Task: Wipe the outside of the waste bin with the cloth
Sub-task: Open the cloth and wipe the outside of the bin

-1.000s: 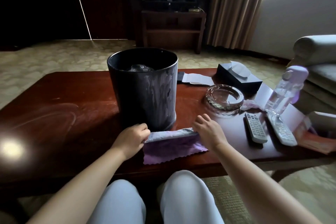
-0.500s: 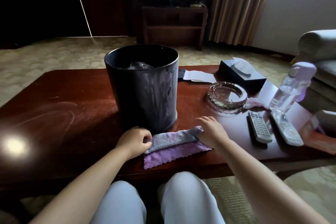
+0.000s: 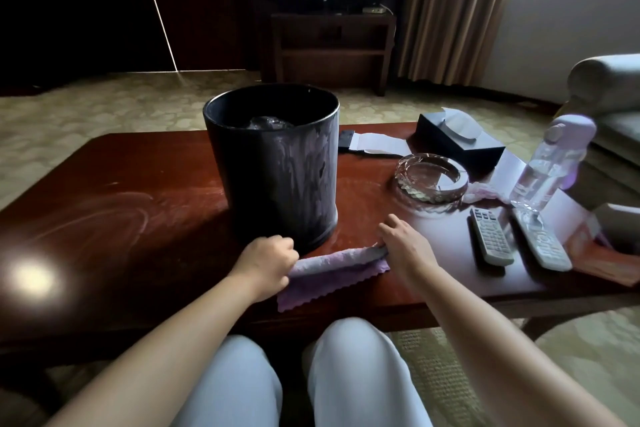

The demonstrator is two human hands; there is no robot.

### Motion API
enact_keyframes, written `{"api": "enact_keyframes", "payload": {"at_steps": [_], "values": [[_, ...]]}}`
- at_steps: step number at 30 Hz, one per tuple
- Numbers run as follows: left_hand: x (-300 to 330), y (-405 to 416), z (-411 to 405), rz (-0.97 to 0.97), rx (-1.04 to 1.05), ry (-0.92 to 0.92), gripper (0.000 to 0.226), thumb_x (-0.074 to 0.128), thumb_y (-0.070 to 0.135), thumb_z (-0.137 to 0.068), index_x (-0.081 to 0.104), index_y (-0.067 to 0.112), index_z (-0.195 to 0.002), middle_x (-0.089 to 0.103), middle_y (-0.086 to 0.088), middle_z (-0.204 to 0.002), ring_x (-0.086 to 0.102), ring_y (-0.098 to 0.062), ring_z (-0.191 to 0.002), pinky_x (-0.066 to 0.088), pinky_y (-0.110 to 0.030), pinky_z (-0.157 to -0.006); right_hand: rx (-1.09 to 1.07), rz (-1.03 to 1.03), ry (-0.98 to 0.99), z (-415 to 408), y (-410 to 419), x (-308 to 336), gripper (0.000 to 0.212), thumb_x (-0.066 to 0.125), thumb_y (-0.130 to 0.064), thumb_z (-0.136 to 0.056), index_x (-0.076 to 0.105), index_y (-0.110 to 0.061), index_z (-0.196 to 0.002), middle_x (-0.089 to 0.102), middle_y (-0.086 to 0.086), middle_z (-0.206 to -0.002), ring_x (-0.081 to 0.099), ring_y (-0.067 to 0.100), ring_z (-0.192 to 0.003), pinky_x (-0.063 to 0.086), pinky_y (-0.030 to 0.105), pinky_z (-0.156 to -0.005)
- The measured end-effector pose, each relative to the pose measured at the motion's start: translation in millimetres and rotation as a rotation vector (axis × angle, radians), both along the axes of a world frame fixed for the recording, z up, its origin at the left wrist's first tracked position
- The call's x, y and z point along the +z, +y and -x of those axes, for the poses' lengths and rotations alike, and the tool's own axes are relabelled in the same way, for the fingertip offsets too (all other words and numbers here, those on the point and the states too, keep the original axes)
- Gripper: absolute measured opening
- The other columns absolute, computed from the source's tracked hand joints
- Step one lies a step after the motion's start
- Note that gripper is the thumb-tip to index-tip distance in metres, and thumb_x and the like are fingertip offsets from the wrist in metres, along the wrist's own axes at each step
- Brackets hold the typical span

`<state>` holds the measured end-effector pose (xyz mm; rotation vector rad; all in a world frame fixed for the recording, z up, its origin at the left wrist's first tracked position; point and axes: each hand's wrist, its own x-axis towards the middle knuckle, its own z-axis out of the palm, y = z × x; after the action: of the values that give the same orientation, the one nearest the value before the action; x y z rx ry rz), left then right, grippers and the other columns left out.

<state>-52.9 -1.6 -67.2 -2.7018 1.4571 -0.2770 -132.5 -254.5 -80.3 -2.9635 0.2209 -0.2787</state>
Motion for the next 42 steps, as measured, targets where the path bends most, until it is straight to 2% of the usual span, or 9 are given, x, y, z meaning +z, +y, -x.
{"api": "enact_keyframes", "payload": {"at_steps": [2, 4, 7, 11, 16, 24, 29, 36, 42], "values": [[-4.8, 6.1, 4.8, -0.082, -0.203, -0.029, 0.027, 0.077, 0.026, -0.041, 0.057, 0.021, -0.059, 0.056, 0.003, -0.065, 0.058, -0.019, -0.056, 0.043, -0.02, -0.045, 0.021, -0.042, 0.023, 4.2, 0.9, -3.7, 0.019, 0.063, -0.007, -0.077, 0.056, -0.013, -0.094, 0.047, 0.005, -0.103, 0.054, 0.025, -0.097, 0.037, 0.029, -0.066], [-10.7, 13.3, 9.3, -0.066, -0.241, 0.135, 0.016, 0.064, 0.034, -0.053, 0.055, 0.023, -0.06, 0.057, 0.006, -0.065, 0.059, -0.017, -0.057, 0.043, -0.018, -0.046, 0.033, -0.091, 0.08, 8.9, 1.3, -4.0, 0.02, 0.058, -0.004, -0.077, 0.062, -0.016, -0.093, 0.049, 0.004, -0.105, 0.055, 0.024, -0.101, 0.036, 0.024, -0.069], [-7.6, 11.6, 19.1, 0.158, -0.054, 0.287, 0.025, 0.048, 0.041, -0.075, 0.06, 0.02, -0.071, 0.062, 0.004, -0.07, 0.06, -0.018, -0.067, 0.038, -0.022, -0.055, -0.026, -0.057, 0.136, 15.6, 0.9, 0.8, 0.021, 0.058, -0.012, -0.079, 0.069, -0.024, -0.093, 0.055, -0.001, -0.108, 0.052, 0.019, -0.111, 0.044, 0.025, -0.084], [-1.2, 10.0, 9.7, 0.196, 0.334, 0.483, 0.023, 0.065, 0.043, -0.077, 0.056, 0.027, -0.09, 0.056, 0.01, -0.077, 0.056, -0.013, -0.075, 0.043, -0.025, -0.065, -0.175, -0.067, -0.05, 12.9, 11.9, 6.7, 0.019, 0.053, -0.017, -0.085, 0.062, -0.014, -0.102, 0.052, 0.007, -0.11, 0.052, 0.028, -0.107, 0.044, 0.035, -0.082], [-10.8, 3.8, 6.6, 0.087, 0.408, 0.557, 0.019, 0.069, 0.037, -0.069, 0.054, 0.026, -0.073, 0.052, 0.005, -0.085, 0.055, -0.015, -0.081, 0.043, -0.024, -0.066, -0.177, -0.156, 0.219, 6.8, 20.7, -3.5, 0.029, 0.048, -0.032, -0.091, 0.055, -0.014, -0.111, 0.045, 0.012, -0.117, 0.058, 0.036, -0.102, 0.047, 0.036, -0.081], [-3.6, 4.8, 3.0, 0.205, 0.388, 0.7, 0.022, 0.076, 0.021, -0.064, 0.06, 0.025, -0.078, 0.063, 0.006, -0.08, 0.056, -0.008, -0.071, 0.043, -0.017, -0.06, -0.245, 0.029, 0.087, 6.1, 23.1, -11.8, 0.032, 0.049, -0.036, -0.09, 0.055, -0.016, -0.114, 0.042, 0.008, -0.127, 0.045, 0.029, -0.114, 0.045, 0.037, -0.086], [2.6, 6.8, 8.6, 0.301, 0.271, 0.666, 0.02, 0.066, 0.008, -0.066, 0.059, 0.027, -0.068, 0.067, -0.001, -0.074, 0.06, -0.014, -0.069, 0.045, -0.021, -0.059, -0.269, -0.234, 0.132, 4.8, 24.6, -12.4, 0.022, 0.044, -0.022, -0.094, 0.053, -0.005, -0.105, 0.05, 0.016, -0.114, 0.053, 0.036, -0.109, 0.042, 0.037, -0.088], [84.5, 15.8, -2.2, 0.877, 0.213, 0.331, 0.02, 0.067, 0.003, -0.069, 0.064, 0.022, -0.075, 0.06, 0.014, -0.069, 0.054, 0.004, -0.065, 0.04, -0.011, -0.062, -0.353, -0.628, -0.451, -12.6, 43.6, 62.4, 0.014, 0.05, -0.014, -0.092, 0.047, -0.014, -0.106, 0.052, 0.007, -0.102, 0.049, 0.023, -0.08, 0.036, 0.029, -0.068], [114.4, 24.6, -13.1, 1.134, 0.229, -0.007, 0.017, 0.056, 0.013, -0.07, 0.06, 0.01, -0.087, 0.058, 0.004, -0.084, 0.052, -0.011, -0.077, 0.04, -0.022, -0.071, -0.285, -0.69, -0.726, -42.4, 78.4, 116.6, 0.013, 0.046, -0.008, -0.094, 0.056, -0.008, -0.103, 0.05, 0.011, -0.109, 0.046, 0.017, -0.081, 0.036, 0.024, -0.073]]}}
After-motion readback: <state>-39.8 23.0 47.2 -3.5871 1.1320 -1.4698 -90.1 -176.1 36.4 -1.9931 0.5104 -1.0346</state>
